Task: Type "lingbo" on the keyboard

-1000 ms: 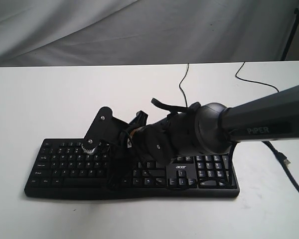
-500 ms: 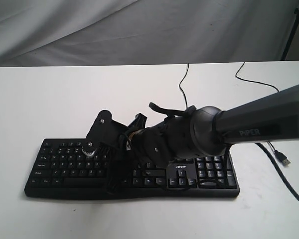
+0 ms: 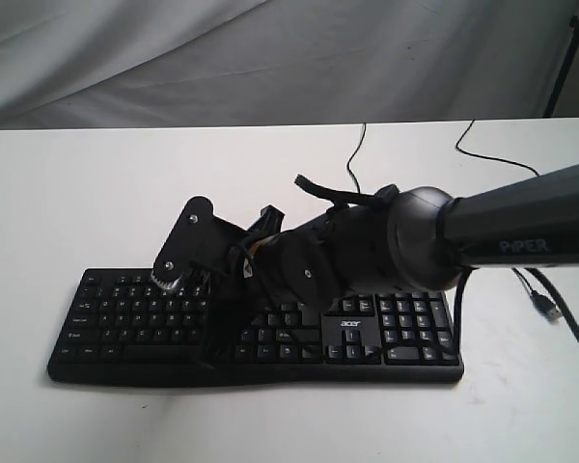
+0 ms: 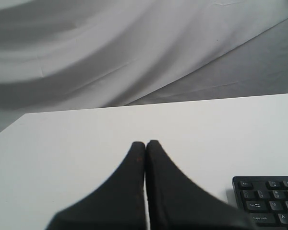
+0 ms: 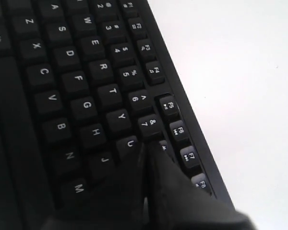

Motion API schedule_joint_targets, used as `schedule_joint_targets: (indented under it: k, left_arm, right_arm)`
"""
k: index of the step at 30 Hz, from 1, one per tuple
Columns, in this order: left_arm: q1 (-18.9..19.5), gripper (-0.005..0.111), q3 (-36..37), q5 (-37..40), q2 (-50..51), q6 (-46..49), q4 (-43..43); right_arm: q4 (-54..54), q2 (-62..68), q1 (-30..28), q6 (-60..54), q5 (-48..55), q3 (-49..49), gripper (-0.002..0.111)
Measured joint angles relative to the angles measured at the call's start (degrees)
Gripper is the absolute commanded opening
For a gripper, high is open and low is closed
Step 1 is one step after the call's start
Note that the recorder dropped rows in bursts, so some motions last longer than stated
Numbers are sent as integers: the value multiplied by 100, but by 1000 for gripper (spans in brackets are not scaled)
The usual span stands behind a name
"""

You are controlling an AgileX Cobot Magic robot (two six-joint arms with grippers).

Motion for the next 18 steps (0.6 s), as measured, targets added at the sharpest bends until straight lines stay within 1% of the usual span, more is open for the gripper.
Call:
schedule_joint_targets:
  k: [11, 18]
  left_arm:
    - [0, 1, 0, 0, 0, 0, 0]
    - [0, 1, 0, 0, 0, 0, 0]
  right_arm:
    - [49, -120, 396, 0, 182, 0, 0]
    - [49, -120, 394, 0, 182, 0, 0]
